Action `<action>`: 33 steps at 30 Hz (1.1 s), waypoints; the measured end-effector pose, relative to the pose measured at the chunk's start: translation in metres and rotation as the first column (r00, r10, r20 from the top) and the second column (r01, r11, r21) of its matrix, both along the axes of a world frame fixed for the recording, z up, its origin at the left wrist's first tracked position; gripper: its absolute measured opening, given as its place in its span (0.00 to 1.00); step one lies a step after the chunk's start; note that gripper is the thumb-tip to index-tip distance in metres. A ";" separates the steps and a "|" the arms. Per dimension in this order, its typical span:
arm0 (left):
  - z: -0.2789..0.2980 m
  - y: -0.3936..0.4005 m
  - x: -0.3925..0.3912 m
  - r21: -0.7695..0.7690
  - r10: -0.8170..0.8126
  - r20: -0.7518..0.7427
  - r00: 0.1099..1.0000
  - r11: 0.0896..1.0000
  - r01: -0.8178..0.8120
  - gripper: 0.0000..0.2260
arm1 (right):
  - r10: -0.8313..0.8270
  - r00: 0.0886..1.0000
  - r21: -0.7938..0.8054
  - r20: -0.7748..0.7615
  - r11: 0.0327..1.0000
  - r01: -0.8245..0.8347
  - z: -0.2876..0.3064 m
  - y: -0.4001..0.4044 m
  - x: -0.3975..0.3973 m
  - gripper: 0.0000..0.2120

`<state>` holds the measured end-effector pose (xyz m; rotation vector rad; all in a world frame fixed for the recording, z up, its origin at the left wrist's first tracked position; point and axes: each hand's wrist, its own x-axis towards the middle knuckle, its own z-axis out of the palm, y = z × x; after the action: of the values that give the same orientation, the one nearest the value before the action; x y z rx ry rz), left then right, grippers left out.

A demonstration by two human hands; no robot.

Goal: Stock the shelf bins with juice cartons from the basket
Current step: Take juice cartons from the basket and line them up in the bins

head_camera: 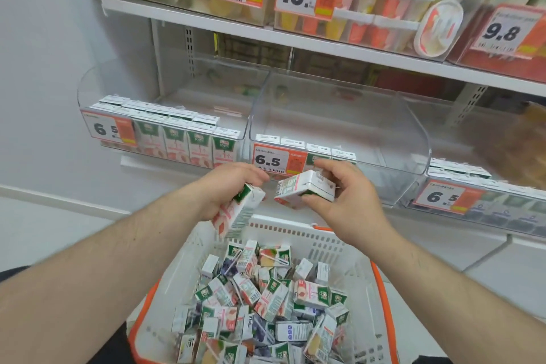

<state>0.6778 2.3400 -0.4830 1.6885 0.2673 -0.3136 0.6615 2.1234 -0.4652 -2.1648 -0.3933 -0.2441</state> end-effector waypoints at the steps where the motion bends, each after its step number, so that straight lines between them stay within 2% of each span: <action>1: 0.004 0.002 -0.001 0.064 -0.021 0.053 0.998 0.998 0.017 0.10 | -0.001 0.999 -0.016 0.047 1.000 0.002 0.002 0.005 0.000 0.28; 3: 0.012 0.008 0.000 0.100 -0.022 0.116 0.993 0.995 0.011 0.09 | 0.006 0.994 -0.046 0.114 0.999 0.000 0.008 0.015 0.001 0.28; 7: 0.026 0.030 0.007 -0.034 0.159 0.124 0.979 0.987 -0.156 0.06 | 0.042 0.976 -0.139 0.215 0.990 -0.012 0.028 0.035 0.013 0.25; 11: 0.028 0.056 0.010 -0.132 0.315 -0.021 0.949 0.940 -0.315 0.09 | 0.114 0.927 -0.218 0.357 0.975 -0.036 0.075 0.069 0.039 0.20; 15: 0.022 0.070 0.013 -0.300 0.403 -0.169 0.900 0.848 -0.436 0.11 | 0.152 0.927 -0.367 0.343 0.930 -0.016 0.114 0.120 0.081 0.17; 17: 0.020 0.076 0.015 -0.340 0.418 -0.190 0.888 0.821 -0.459 0.12 | 0.148 0.943 -0.487 0.299 0.873 0.017 0.120 0.145 0.109 0.16; 18: 0.018 0.078 0.017 -0.351 0.418 -0.200 0.886 0.814 -0.463 0.12 | 0.147 0.950 -0.579 0.275 0.814 0.042 0.120 0.157 0.122 0.16; 21: 0.013 0.083 0.020 -0.358 0.396 -0.226 0.890 0.816 -0.454 0.12 | 0.173 0.962 -0.834 0.210 0.545 0.084 0.115 0.185 0.152 0.16; 26: 0.010 0.091 0.024 -0.336 0.381 -0.208 0.901 0.837 -0.431 0.12 | 0.238 0.971 -0.944 -0.012 0.316 -0.089 0.096 0.210 0.181 0.11; 29: 0.011 0.095 0.025 -0.325 0.390 -0.182 0.903 0.843 -0.429 0.12 | 0.194 0.957 -0.924 -0.216 0.275 -0.264 0.088 0.218 0.191 0.10; 32: 0.010 0.096 0.027 -0.308 0.391 -0.159 0.907 0.853 -0.421 0.12 | 0.123 0.902 -0.827 -0.414 0.363 -0.429 0.085 0.221 0.198 0.04; 33: 0.009 0.096 0.028 -0.306 0.384 -0.157 0.910 0.857 -0.414 0.12 | 0.104 0.884 -0.796 -0.456 0.395 -0.458 0.085 0.222 0.199 0.06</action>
<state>0.7056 2.4356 -0.4737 1.2465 0.5921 -0.1134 0.8604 2.3450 -0.3800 -3.0397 -0.8291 0.7356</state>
